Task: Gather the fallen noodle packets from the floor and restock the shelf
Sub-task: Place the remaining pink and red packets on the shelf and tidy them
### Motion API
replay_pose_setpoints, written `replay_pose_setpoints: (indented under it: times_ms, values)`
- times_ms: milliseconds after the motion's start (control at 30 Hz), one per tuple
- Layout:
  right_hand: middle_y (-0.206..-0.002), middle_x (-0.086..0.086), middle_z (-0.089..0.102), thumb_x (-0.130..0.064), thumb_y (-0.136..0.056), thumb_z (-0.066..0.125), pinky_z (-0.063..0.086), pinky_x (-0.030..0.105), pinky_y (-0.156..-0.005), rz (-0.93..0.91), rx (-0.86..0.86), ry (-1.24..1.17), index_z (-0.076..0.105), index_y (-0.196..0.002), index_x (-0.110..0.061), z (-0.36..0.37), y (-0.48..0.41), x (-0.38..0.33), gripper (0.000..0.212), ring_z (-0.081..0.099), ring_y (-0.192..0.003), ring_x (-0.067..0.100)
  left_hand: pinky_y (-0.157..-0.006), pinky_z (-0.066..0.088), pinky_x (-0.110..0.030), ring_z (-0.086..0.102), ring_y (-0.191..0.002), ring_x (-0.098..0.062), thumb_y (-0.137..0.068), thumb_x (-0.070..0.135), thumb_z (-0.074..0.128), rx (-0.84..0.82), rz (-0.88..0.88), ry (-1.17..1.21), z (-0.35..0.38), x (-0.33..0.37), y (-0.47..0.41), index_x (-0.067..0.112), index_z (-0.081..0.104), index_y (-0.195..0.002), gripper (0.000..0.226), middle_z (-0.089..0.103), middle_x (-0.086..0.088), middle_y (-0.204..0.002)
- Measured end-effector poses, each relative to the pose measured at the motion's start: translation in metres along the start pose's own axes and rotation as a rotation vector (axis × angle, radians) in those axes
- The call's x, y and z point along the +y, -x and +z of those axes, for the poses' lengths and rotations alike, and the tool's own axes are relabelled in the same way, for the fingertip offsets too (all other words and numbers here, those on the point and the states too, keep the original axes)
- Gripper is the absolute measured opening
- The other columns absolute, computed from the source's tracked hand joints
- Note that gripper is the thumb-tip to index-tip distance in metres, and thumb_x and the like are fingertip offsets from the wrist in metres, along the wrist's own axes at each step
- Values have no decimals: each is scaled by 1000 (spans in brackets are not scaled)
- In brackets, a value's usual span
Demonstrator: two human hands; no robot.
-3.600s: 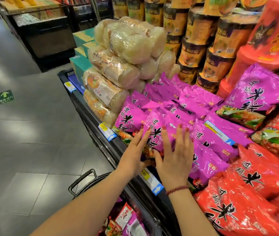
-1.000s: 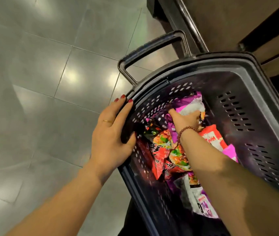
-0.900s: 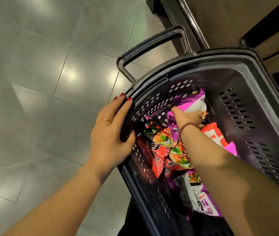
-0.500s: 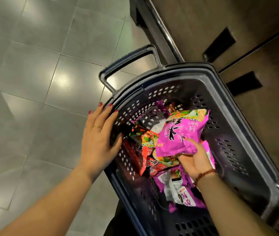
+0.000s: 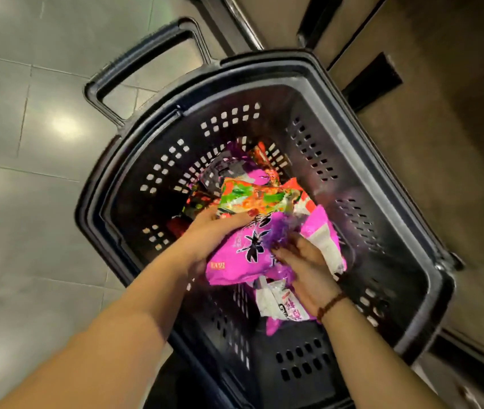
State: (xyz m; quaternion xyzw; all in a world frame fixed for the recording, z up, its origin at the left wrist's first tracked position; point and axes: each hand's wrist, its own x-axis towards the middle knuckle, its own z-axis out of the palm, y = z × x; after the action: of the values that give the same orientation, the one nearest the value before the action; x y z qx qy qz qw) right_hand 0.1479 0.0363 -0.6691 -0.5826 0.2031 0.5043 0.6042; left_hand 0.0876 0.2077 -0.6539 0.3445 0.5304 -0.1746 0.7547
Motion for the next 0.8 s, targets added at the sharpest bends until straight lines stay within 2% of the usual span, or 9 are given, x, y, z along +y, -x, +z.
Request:
replay_pose_setpoints:
  times_ms: [133,200,267,367,500,567,600,700,800]
  values:
    - [-102,4,68,-17,-79,76,50,15,-69,-165,567,241,66,-101,-14,-41,-21,24,24,64,-97,18,-79,59,-39,71,-88,-30,-79,10,78,238,136,-48,-9,-8,-14,10,61,-112,38,72,-14,-104]
    - [-94,6,66,-33,-70,80,50,20,-63,-176,724,489,65,-90,-19,-59,-37,33,29,66,-93,25,-71,60,-36,72,-86,-29,-78,13,79,276,143,-18,-12,-10,-18,9,57,-118,46,72,-14,-105]
    - [-111,8,64,-52,-55,81,57,34,-77,-100,678,675,63,-107,-21,-72,-56,42,63,63,-105,29,-62,59,-33,74,-80,-26,-79,14,78,278,141,58,-12,-11,-21,9,57,-119,46,73,-13,-103]
    - [-149,4,36,-73,-37,78,37,52,-108,-3,518,940,32,-145,-20,-80,-78,51,129,34,-138,28,-56,57,-30,74,-75,-24,-80,14,78,287,157,126,-11,-15,-25,10,56,-119,45,74,-11,-98]
    - [-154,0,25,-96,-16,59,32,50,-112,102,369,1173,14,-150,-25,-110,-117,79,158,22,-143,27,-52,55,-28,73,-68,-20,-80,13,77,316,164,152,-6,-20,-28,10,53,-118,45,73,-9,-94]
    - [-149,-1,34,-93,-18,66,38,50,-108,115,349,1273,21,-147,-27,-116,-126,87,152,31,-139,27,-51,55,-27,73,-66,-19,-81,14,77,321,165,161,-3,-21,-27,10,52,-119,46,72,-10,-95]
    - [-142,1,42,-82,-27,77,43,50,-104,85,370,1280,30,-142,-24,-115,-120,81,138,39,-134,28,-51,55,-27,73,-66,-19,-81,14,77,317,167,165,-2,-21,-25,10,52,-119,45,72,-10,-96]
    - [-112,7,60,-28,-64,78,56,47,-83,-8,504,1121,51,-114,-16,-104,-89,57,59,58,-109,31,-52,56,-28,74,-70,-20,-82,15,76,302,188,165,0,-22,-15,12,52,-119,43,72,-11,-99]
    - [-119,9,61,-19,-69,81,51,47,-93,-32,411,865,51,-123,-13,-102,-58,44,62,57,-112,29,-56,58,-30,74,-74,-21,-83,15,75,294,213,165,2,-20,0,15,54,-114,37,72,-10,-100]
